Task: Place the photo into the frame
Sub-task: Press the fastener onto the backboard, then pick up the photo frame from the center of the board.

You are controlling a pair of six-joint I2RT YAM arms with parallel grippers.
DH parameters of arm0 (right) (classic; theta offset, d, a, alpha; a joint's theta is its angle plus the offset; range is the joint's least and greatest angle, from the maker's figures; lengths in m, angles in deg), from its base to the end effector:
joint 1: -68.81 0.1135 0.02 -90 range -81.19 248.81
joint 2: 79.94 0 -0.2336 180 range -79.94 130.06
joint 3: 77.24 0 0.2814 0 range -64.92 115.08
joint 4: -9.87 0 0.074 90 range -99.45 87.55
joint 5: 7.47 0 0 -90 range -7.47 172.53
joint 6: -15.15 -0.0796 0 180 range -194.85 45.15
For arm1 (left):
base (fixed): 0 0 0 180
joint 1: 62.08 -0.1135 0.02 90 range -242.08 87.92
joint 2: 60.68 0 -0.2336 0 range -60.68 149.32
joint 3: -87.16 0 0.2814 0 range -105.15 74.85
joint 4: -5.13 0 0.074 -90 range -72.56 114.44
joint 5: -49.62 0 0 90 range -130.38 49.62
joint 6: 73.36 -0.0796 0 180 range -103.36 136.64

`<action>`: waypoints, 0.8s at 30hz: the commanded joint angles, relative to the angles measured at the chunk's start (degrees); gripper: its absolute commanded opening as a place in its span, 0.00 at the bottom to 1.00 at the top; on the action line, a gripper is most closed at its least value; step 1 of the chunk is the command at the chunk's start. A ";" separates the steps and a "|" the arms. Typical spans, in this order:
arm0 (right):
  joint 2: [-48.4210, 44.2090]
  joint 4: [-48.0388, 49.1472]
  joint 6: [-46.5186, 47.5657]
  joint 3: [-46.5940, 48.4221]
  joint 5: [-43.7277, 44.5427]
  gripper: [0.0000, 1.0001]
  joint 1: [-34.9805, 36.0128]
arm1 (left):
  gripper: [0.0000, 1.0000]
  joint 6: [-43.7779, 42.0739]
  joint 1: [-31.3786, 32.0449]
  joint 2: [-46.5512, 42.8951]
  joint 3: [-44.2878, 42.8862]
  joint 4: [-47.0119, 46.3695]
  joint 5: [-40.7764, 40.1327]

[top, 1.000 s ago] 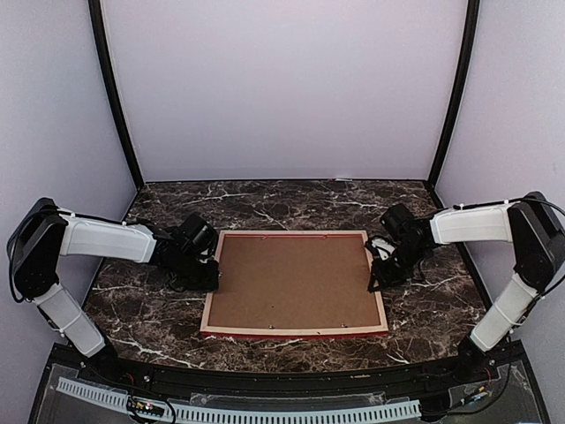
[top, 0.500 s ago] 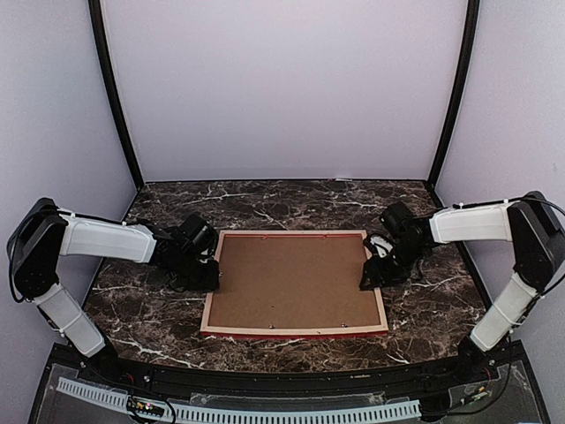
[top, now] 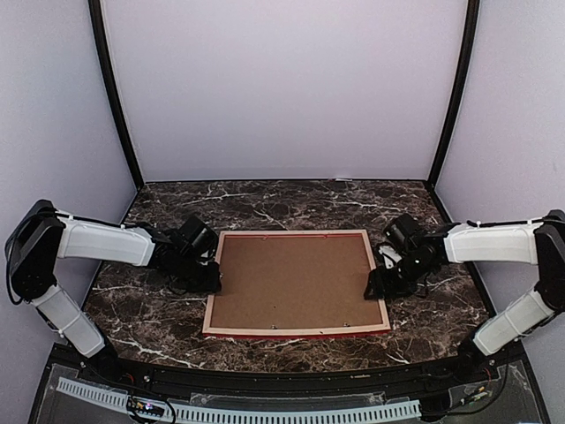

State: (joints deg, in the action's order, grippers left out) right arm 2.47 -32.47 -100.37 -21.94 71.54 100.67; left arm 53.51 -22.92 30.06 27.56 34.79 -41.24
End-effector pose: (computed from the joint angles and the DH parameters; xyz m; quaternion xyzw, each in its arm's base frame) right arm 0.2409 0.1676 0.0744 -0.0712 0.9770 0.1679 0.1105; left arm 0.2635 -0.2130 0.0675 0.0174 0.9675 -0.1495 0.2031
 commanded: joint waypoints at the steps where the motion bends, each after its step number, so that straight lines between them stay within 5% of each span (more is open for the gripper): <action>1: -2.37 0.37 -5.20 -2.85 3.83 0.60 2.32 | 0.30 0.61 0.66 -2.97 1.41 -0.79 1.54; 14: -6.20 0.88 -8.58 -7.46 6.36 0.40 3.64 | 0.34 -0.58 0.66 -3.89 1.17 -1.11 -1.40; 24: -1.36 0.68 -7.11 -4.38 9.00 0.16 3.65 | 0.72 -6.92 0.70 -9.70 -0.27 -1.58 -3.77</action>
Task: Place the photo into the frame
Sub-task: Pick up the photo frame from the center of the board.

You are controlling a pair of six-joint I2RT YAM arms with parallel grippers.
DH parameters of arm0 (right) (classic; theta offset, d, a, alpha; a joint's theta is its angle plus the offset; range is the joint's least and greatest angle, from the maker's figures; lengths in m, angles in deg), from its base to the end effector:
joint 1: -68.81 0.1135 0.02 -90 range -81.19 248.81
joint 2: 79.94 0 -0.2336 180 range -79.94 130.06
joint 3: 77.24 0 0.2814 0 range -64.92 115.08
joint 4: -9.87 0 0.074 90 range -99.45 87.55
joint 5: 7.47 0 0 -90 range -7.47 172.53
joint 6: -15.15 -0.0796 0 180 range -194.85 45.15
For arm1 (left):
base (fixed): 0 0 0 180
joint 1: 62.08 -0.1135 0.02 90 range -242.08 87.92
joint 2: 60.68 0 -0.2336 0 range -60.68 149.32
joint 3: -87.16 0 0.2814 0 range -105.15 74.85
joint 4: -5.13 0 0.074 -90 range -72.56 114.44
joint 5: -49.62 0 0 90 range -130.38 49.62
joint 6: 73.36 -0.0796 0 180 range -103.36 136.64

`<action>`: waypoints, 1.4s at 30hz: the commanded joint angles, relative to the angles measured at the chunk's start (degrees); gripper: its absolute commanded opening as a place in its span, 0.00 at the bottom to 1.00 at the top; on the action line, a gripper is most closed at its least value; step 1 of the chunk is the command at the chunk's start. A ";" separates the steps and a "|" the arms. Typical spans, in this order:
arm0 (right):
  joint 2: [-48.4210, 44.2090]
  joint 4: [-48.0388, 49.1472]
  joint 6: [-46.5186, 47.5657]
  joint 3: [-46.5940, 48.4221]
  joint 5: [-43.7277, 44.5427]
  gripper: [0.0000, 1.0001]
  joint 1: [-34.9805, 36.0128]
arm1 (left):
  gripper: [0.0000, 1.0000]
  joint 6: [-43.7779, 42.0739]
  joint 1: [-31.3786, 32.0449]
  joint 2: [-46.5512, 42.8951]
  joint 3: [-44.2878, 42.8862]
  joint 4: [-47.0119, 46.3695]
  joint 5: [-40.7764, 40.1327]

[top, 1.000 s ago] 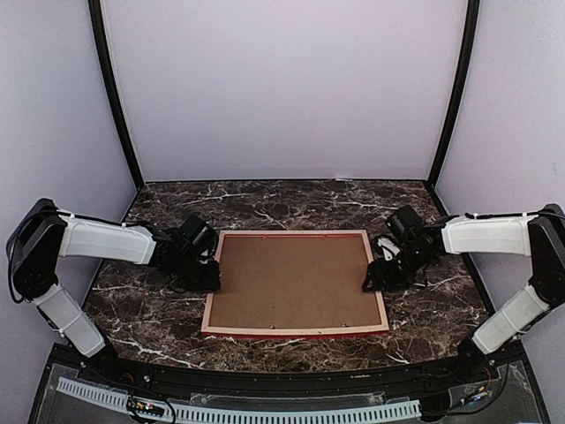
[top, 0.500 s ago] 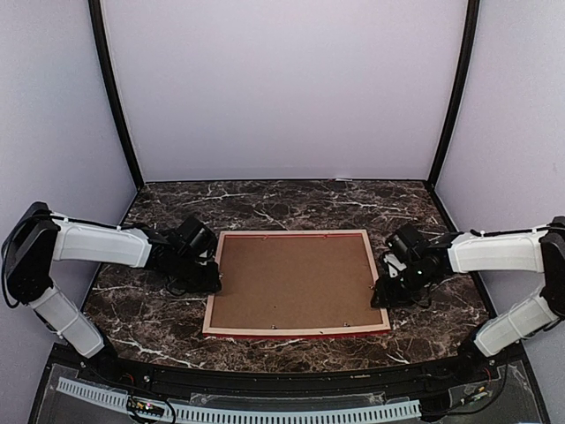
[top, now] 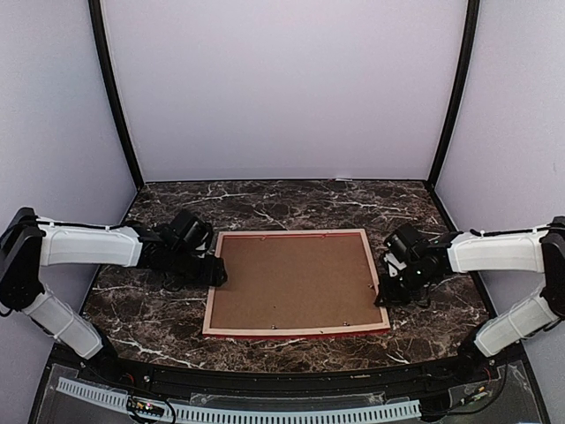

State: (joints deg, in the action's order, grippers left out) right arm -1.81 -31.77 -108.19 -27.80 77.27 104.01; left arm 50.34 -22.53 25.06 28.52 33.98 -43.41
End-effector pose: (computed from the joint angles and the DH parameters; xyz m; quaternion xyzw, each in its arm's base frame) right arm 0.2167 0.1618 0.0627 -0.0238 0.9840 0.1334 0.1156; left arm 0.2641 -0.2127 0.0911 0.0410 0.9550 -0.1543 0.2500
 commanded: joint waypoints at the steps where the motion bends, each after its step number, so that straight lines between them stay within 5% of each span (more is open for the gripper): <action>1: 3.32 -0.03 0.72 1.98 3.62 0.15 0.31 | 0.75 -4.85 0.33 -5.93 -1.05 -1.18 -1.40; 9: 6.62 0.55 1.19 7.64 5.86 0.00 -0.47 | 0.84 -9.29 5.31 -12.71 0.52 -6.48 -0.87; 15: 9.89 0.02 1.96 13.75 5.66 0.00 -0.65 | 0.85 -13.35 15.00 -12.83 -0.26 -9.04 -4.72; 27: 12.36 -7.36 5.94 25.33 -0.36 0.00 -1.27 | 0.88 -27.36 34.04 0.88 -9.78 -4.99 -21.30; 42: 10.21 -19.07 7.41 30.51 -7.64 0.00 -1.27 | 0.92 -38.18 38.84 13.44 -13.77 -2.03 -37.80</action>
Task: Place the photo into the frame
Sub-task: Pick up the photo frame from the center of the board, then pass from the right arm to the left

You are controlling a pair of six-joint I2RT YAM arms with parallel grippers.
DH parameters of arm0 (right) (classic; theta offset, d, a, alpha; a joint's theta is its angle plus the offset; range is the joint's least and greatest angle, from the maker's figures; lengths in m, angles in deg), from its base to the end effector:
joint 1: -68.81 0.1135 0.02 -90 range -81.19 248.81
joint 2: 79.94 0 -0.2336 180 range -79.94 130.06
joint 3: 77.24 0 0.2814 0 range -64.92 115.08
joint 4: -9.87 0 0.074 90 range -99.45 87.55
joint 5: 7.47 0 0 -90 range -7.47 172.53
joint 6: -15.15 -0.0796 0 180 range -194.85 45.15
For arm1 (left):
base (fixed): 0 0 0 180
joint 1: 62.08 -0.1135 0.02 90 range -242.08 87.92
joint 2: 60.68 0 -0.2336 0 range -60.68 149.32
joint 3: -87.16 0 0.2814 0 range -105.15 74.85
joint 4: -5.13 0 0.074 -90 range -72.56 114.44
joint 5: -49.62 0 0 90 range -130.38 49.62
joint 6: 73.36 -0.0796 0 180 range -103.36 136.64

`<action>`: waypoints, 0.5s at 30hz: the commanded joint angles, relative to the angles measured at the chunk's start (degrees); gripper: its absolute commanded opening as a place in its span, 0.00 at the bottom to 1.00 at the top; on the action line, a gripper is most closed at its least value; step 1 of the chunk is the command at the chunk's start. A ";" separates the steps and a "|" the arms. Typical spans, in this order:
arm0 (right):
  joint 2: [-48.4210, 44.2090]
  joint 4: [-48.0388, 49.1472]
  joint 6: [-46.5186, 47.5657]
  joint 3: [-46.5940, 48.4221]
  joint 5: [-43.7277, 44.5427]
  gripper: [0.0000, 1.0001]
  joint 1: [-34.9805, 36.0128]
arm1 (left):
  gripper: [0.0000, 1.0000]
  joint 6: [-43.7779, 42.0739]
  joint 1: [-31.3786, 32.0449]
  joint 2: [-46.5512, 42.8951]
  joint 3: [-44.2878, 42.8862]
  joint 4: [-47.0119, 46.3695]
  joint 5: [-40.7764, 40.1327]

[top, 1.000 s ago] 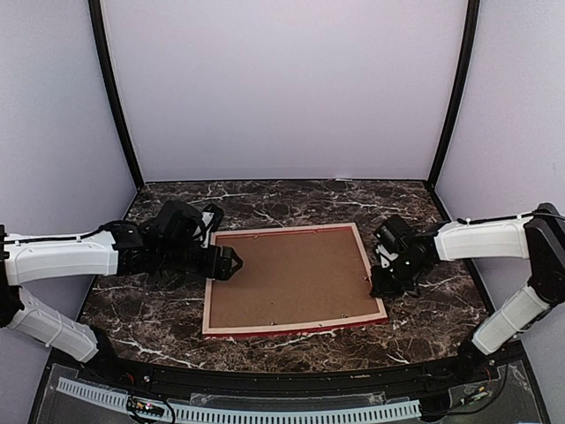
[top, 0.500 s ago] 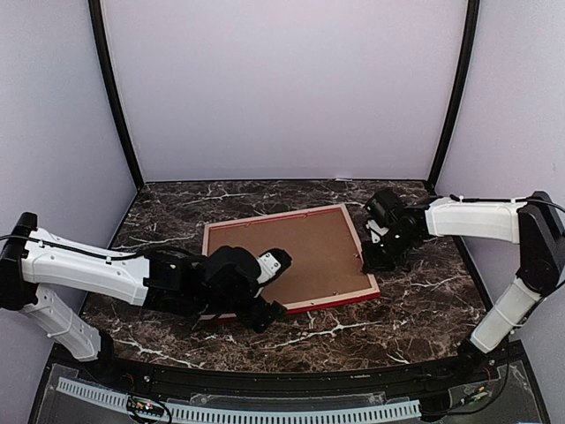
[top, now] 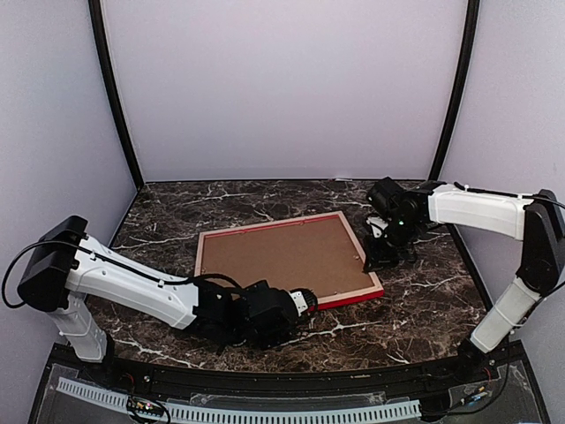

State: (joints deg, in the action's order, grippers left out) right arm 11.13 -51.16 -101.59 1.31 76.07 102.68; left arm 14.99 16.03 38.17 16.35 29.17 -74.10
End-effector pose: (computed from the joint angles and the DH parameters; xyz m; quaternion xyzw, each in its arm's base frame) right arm 0.2793 0.1983 0.1392 -0.0695 0.9857 0.1202 0.0952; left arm 0.1237 -0.3730 0.1014 0.5080 0.7550 0.0231 0.4140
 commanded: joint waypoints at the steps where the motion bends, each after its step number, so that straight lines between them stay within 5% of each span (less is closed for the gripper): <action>1: -3.07 0.35 0.64 1.09 -6.61 0.00 0.06 | 0.92 -3.03 0.36 0.40 -1.52 2.82 -7.54; 15: -3.78 0.89 0.90 -0.57 -7.99 0.00 0.06 | 0.68 -1.97 1.92 -0.55 -0.92 6.83 -10.65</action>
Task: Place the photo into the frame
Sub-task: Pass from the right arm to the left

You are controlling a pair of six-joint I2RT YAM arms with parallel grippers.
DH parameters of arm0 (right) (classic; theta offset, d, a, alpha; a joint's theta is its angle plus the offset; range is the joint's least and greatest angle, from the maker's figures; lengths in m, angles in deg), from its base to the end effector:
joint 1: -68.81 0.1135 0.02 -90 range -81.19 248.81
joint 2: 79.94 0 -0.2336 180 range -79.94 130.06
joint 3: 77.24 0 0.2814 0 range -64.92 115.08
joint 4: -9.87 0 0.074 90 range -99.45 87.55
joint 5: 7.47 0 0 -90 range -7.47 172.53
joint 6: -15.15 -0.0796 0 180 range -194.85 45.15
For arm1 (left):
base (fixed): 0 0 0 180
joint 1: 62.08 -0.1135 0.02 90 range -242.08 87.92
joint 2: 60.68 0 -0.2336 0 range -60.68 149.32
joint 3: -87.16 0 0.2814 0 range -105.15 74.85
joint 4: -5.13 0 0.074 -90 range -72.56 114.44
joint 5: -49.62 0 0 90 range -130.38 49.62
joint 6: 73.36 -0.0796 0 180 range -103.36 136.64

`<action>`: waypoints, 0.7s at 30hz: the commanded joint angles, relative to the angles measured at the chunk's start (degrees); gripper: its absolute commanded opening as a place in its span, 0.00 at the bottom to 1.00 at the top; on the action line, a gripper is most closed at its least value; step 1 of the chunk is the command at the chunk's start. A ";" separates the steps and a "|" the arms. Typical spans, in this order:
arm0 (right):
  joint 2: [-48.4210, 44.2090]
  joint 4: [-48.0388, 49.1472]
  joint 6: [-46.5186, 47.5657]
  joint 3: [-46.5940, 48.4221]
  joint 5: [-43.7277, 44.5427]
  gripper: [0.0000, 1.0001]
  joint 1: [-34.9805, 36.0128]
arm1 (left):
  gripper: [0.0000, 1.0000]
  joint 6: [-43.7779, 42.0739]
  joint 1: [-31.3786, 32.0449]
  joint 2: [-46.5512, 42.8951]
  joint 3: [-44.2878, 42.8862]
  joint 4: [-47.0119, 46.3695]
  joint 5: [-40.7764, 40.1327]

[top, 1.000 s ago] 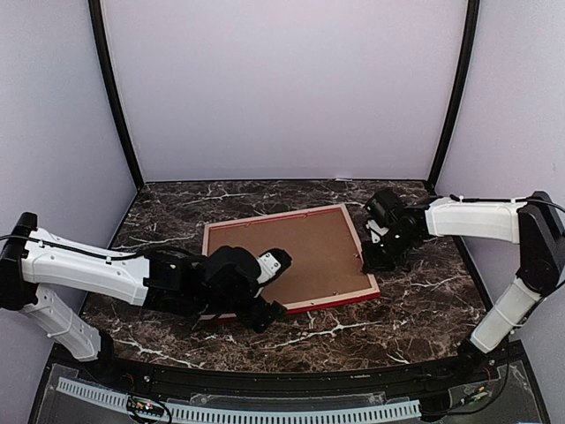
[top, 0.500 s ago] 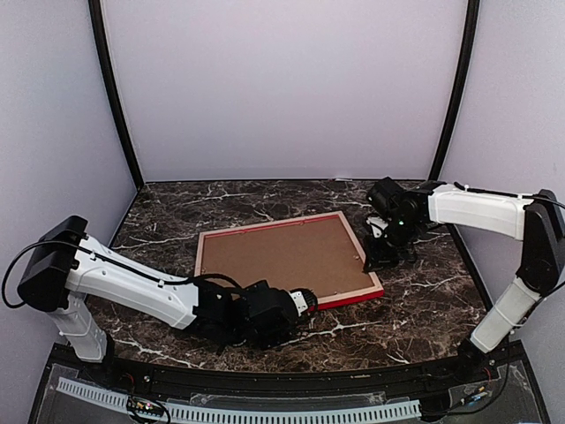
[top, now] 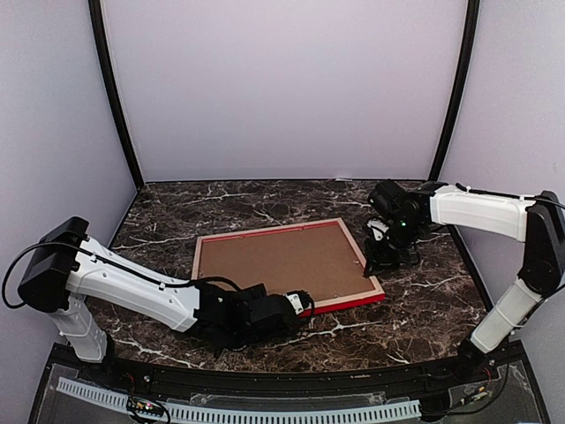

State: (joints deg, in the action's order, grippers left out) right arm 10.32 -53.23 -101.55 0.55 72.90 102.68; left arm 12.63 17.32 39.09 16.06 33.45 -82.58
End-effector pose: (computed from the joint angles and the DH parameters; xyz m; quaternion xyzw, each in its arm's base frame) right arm 0.2698 0.1971 0.1387 -0.0723 0.9860 0.1350 0.0661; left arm 0.1223 -0.3627 0.0972 0.5188 0.7359 0.1111 0.4208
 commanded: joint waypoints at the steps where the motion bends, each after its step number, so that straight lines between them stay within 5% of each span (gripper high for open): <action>1: -3.17 3.13 0.78 0.03 -4.93 0.01 0.05 | 0.64 0.36 0.71 -1.66 -0.50 2.54 -2.18; 11: -5.03 1.23 1.06 1.90 -4.91 0.28 0.06 | 0.45 -0.77 1.16 -4.67 -0.96 4.14 -3.80; 21: -6.86 -4.55 2.28 13.44 -1.75 0.38 -0.03 | 0.29 -1.00 1.46 -8.43 -6.52 11.99 -4.43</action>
State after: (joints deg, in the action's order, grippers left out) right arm 5.51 -55.31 -100.24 8.81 69.66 102.66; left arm 9.55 18.61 35.77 13.72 42.11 -87.54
